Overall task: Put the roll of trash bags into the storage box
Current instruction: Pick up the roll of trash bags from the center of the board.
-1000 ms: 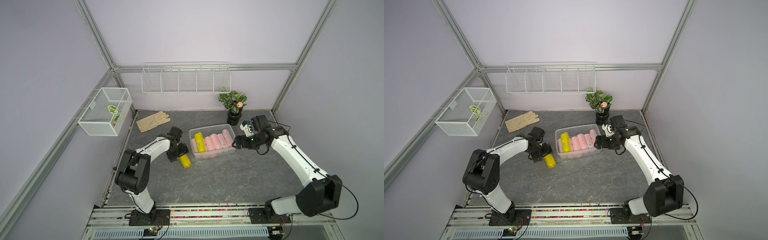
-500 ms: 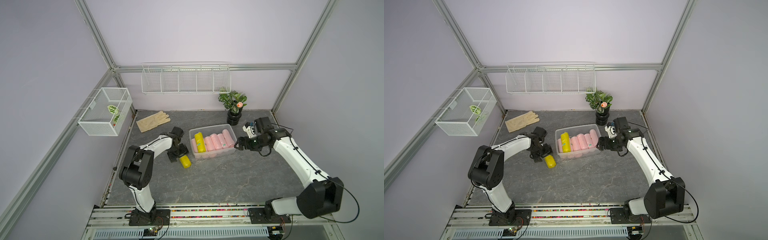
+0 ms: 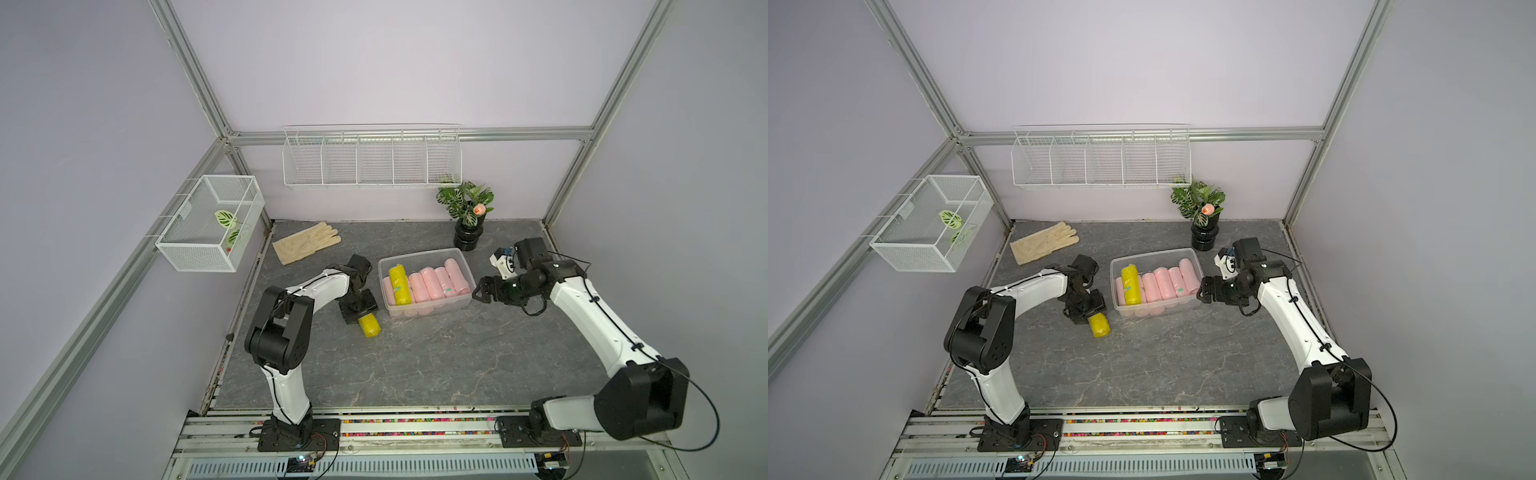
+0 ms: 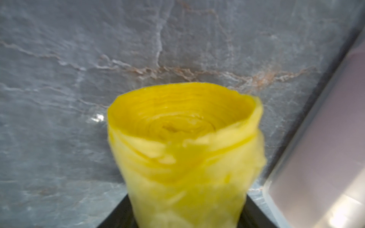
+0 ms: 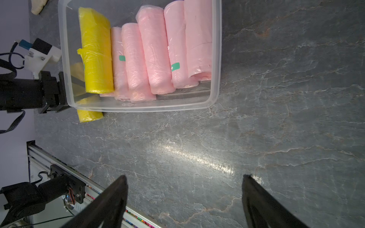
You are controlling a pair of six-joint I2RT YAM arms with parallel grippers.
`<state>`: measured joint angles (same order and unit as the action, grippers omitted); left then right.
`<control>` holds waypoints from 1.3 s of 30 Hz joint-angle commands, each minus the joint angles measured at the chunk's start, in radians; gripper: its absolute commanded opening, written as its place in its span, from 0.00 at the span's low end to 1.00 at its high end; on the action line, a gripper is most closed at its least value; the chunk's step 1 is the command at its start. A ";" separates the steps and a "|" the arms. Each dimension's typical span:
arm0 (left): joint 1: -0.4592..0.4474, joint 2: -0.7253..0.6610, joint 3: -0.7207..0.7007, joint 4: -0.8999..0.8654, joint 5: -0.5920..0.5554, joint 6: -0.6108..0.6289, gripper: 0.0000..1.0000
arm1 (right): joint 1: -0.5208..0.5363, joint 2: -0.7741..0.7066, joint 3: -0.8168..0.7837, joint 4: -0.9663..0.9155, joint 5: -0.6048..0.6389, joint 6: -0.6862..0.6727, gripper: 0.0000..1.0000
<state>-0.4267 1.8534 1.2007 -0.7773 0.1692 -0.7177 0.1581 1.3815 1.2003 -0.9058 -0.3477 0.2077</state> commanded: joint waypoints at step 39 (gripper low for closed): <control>-0.048 -0.099 0.511 -0.179 0.116 0.179 0.48 | -0.027 -0.022 -0.019 -0.003 -0.013 -0.001 0.91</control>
<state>-0.4496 1.7054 1.6558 -0.9344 0.2523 -0.5930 0.1360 1.3788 1.1885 -0.9005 -0.3531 0.2081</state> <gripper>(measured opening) 0.485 0.911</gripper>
